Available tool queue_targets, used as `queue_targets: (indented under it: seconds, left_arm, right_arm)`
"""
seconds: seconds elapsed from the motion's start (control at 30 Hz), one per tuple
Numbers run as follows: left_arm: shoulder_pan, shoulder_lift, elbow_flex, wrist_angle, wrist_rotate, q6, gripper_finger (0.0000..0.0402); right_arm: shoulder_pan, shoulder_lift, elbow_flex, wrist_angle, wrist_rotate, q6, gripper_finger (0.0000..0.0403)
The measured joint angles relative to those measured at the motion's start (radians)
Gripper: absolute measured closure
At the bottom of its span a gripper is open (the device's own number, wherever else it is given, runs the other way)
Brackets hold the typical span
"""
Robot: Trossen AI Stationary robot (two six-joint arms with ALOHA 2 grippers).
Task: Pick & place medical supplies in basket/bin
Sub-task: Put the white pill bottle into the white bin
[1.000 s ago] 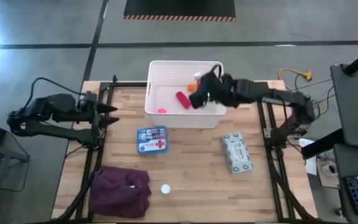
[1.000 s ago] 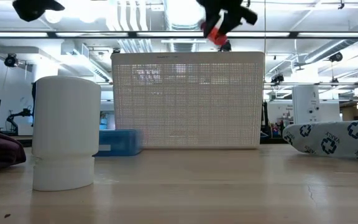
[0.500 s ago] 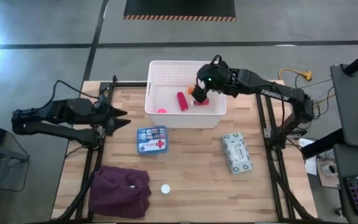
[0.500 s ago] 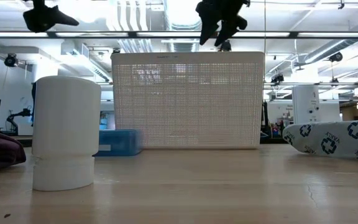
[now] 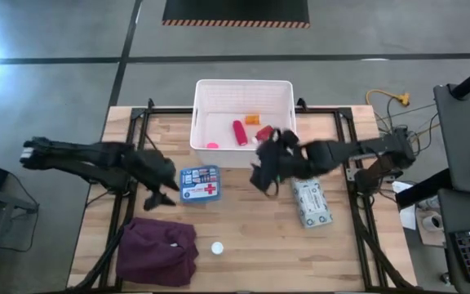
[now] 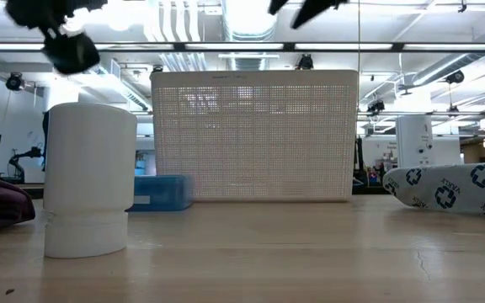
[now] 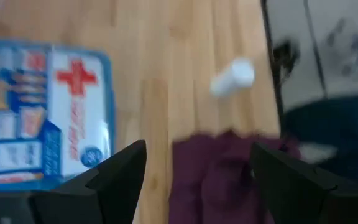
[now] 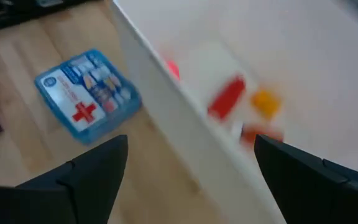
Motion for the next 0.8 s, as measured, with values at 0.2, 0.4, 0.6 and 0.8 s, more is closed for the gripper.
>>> queue_targets:
  seconds: [0.2,0.4,0.6,0.8]
  left_arm:
    - [-0.179,0.063,-0.044,0.064,-0.101,0.040,0.0132]
    - [-0.381,0.149,-0.098,0.190,-0.422,0.019,0.0132]
    - [-0.480,0.266,-0.079,0.282,-0.625,-0.125,0.0132]
    - [-0.493,0.439,-0.009,0.405,-0.632,-0.201,0.0132]
  right_arm:
    - [0.184,0.021,-0.014,-0.204,0.017,0.508,0.0064]
    - [0.288,0.065,-0.023,-0.338,0.011,0.764,0.0065]
    - [0.343,0.082,-0.031,-0.372,-0.022,0.824,0.0067]
    - [0.359,0.081,-0.036,-0.381,-0.071,0.781,0.0067]
